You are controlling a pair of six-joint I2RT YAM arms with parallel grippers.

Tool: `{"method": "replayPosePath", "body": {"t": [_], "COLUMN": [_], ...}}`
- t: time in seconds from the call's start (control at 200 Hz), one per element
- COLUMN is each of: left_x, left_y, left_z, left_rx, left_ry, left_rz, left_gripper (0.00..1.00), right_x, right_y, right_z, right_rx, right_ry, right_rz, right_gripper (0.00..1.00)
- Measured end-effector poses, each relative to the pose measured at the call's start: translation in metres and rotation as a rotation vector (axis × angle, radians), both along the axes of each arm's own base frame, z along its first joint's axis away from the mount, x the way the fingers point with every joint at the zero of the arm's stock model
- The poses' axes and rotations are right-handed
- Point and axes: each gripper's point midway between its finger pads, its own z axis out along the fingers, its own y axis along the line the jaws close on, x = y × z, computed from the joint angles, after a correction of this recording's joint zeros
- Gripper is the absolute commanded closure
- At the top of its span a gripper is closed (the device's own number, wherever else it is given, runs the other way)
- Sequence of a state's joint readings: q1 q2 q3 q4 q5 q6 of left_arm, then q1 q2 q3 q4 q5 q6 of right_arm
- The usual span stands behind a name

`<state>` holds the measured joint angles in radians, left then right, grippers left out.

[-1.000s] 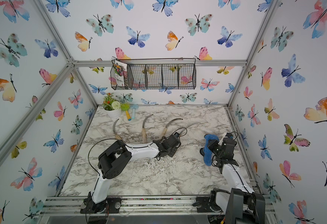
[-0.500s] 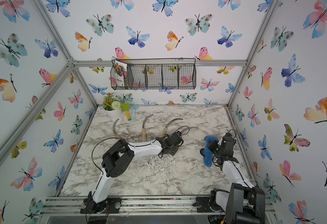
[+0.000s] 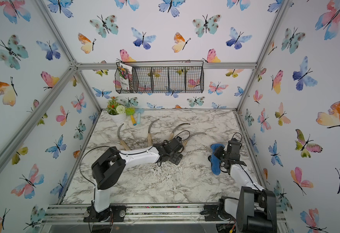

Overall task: Wipe small sickles with rags
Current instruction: Place the rag at the center of the board.

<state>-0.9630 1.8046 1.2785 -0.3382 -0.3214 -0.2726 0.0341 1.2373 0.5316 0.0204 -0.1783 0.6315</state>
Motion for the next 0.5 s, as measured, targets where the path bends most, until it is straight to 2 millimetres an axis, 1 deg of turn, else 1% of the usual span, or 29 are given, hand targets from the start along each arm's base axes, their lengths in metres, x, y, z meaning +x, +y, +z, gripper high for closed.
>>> {"method": "replayPosePath", "body": {"t": [0.045,0.05,0.065,0.07,0.08,0.085,0.09,0.125,0.14,0.145,0.175,0.195,0.235,0.24,0.265,0.27,0.275,0.28,0.29,0.295,0.305,0.31,0.315,0.335,0.36,0.38,0.405,0.415,0.501], "left_x": [-0.001,-0.001,-0.002,-0.002,-0.002,-0.001,-0.001,0.000,0.001,0.001,0.005,0.005,0.012,0.012,0.014,0.016,0.016,0.017,0.017,0.019,0.019,0.021,0.021,0.023,0.025,0.024,0.024,0.023,0.016], "left_y": [0.007,0.010,0.012,0.014,0.014,0.017,0.017,0.031,0.035,0.039,0.054,0.060,0.092,0.102,0.111,0.123,0.123,0.134,0.134,0.148,0.148,0.158,0.158,0.183,0.198,0.219,0.231,0.242,0.280], "left_z": [0.032,0.043,0.049,0.059,0.059,0.069,0.069,0.105,0.112,0.121,0.140,0.146,0.167,0.172,0.173,0.176,0.176,0.179,0.179,0.181,0.181,0.181,0.181,0.182,0.181,0.177,0.173,0.169,0.145], "left_rx": [-0.069,-0.093,-0.109,-0.131,-0.131,-0.154,-0.154,-0.244,-0.261,-0.284,-0.336,-0.358,-0.422,-0.438,-0.450,-0.462,-0.462,-0.472,-0.472,-0.485,-0.485,-0.487,-0.487,-0.499,-0.507,-0.507,-0.506,-0.502,-0.473], "left_ry": [-0.042,-0.057,-0.066,-0.081,-0.081,-0.095,-0.095,-0.149,-0.161,-0.173,-0.204,-0.213,-0.257,-0.269,-0.276,-0.287,-0.287,-0.297,-0.297,-0.313,-0.313,-0.319,-0.319,-0.343,-0.358,-0.375,-0.383,-0.391,-0.403], "left_rz": [0.021,0.029,0.035,0.042,0.042,0.050,0.050,0.087,0.098,0.107,0.144,0.157,0.231,0.251,0.272,0.300,0.300,0.325,0.325,0.359,0.359,0.385,0.385,0.447,0.486,0.537,0.569,0.599,0.709], "left_gripper": [0.01,0.01,0.01,0.01,0.01,0.01,0.01,0.01,0.01,0.01,0.01,0.01,0.01,0.01,0.01,0.01,0.01,0.01,0.01,0.01,0.01,0.01,0.01,0.01,0.01,0.01,0.01,0.01,0.01], "right_x": [0.002,0.002,0.003,0.002,0.003,0.003,0.003,0.002,0.001,0.001,-0.003,-0.005,-0.012,-0.014,-0.018,-0.019,-0.020,-0.021,-0.023,-0.023,-0.026,-0.026,-0.027,-0.031,-0.035,-0.038,-0.042,-0.043,-0.046], "right_y": [0.023,0.024,0.031,0.033,0.039,0.040,0.042,0.056,0.063,0.066,0.076,0.083,0.096,0.098,0.104,0.106,0.107,0.108,0.111,0.112,0.114,0.115,0.117,0.120,0.124,0.127,0.130,0.130,0.126], "right_z": [0.000,0.000,-0.001,-0.001,0.000,0.000,-0.001,-0.001,-0.001,-0.001,-0.001,-0.002,-0.002,-0.001,-0.002,-0.002,-0.002,-0.002,-0.002,-0.002,-0.002,-0.002,-0.002,-0.001,-0.001,-0.001,0.000,0.000,0.000], "right_rx": [-0.023,-0.024,-0.035,-0.036,-0.042,-0.044,-0.047,-0.060,-0.064,-0.067,-0.080,-0.089,-0.106,-0.109,-0.120,-0.123,-0.124,-0.128,-0.132,-0.133,-0.141,-0.142,-0.144,-0.152,-0.158,-0.164,-0.168,-0.169,-0.183], "right_ry": [0.007,0.008,0.011,0.012,0.013,0.012,0.014,0.016,0.017,0.016,0.016,0.018,0.017,0.016,0.016,0.017,0.017,0.017,0.016,0.018,0.016,0.016,0.017,0.017,0.017,0.018,0.019,0.019,0.019], "right_rz": [0.060,0.064,0.080,0.085,0.101,0.103,0.109,0.143,0.162,0.168,0.195,0.212,0.247,0.253,0.270,0.275,0.277,0.281,0.288,0.290,0.298,0.300,0.304,0.313,0.327,0.337,0.345,0.346,0.330], "right_gripper": [0.98,0.98,0.98,0.98,0.98,0.98,0.98,0.98,0.98,0.98,0.98,0.98,0.98,0.98,0.98,0.98,0.98,0.98,0.98,0.98,0.98,0.98,0.98,0.98,0.98,0.98,0.98,0.98,0.98]}}
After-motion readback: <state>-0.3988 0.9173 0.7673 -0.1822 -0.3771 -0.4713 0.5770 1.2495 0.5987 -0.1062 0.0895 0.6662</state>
